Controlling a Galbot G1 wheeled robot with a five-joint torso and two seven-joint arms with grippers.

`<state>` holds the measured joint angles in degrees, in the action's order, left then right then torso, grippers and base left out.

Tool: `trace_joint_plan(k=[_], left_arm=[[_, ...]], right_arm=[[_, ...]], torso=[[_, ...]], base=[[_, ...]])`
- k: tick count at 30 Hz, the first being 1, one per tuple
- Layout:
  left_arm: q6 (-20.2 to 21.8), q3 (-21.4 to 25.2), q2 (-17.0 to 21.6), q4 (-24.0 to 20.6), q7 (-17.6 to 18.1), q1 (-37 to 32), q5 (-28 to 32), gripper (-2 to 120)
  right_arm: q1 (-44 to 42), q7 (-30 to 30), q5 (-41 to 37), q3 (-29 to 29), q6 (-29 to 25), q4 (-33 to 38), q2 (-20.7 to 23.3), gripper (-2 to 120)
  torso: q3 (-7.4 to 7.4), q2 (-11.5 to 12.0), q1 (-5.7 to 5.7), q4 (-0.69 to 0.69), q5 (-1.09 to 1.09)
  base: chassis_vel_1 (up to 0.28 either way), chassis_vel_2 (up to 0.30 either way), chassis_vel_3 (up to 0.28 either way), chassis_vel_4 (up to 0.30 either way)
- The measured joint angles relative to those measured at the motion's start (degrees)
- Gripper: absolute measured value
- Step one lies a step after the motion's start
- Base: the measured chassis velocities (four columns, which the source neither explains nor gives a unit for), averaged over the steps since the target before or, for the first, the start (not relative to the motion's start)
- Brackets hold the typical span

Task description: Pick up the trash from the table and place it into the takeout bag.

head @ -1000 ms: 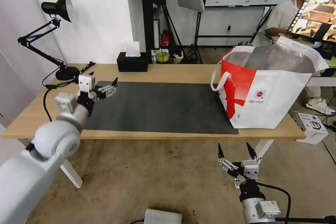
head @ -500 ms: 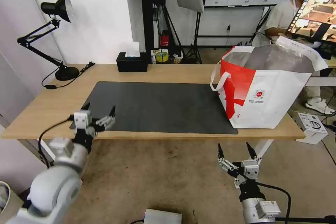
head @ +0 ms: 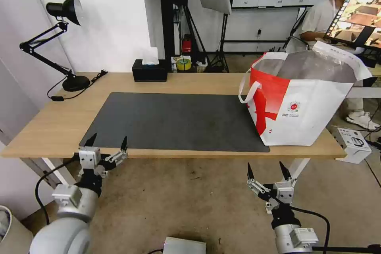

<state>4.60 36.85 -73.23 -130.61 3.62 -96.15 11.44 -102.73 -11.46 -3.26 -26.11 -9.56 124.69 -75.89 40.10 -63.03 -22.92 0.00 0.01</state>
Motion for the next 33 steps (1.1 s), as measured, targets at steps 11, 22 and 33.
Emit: trace_joint_plan(k=[11,22,33], left_arm=[[-5.11,-0.89,-6.26,0.97,-2.72,-5.14,-2.83,100],[-7.57,-2.14,-8.37,2.67,-3.95,-6.14,-2.26,100],[-9.82,-2.09,-8.17,4.08,-5.53,-4.79,-2.76,100]], right_arm=[[0.01,0.0,0.0,-0.01,0.0,0.0,0.0,100],[0.01,0.0,0.0,-0.01,0.0,0.0,0.0,100],[0.0,-0.01,0.0,-0.01,0.0,0.0,0.0,100]], torso=[[0.0,0.0,0.0,0.0,-0.01],[0.0,0.0,0.0,0.0,-0.01],[0.0,0.0,0.0,0.0,-0.01]], base=[[0.0,0.0,0.0,0.0],[0.0,0.0,0.0,0.0],[0.0,0.0,0.0,0.0]])
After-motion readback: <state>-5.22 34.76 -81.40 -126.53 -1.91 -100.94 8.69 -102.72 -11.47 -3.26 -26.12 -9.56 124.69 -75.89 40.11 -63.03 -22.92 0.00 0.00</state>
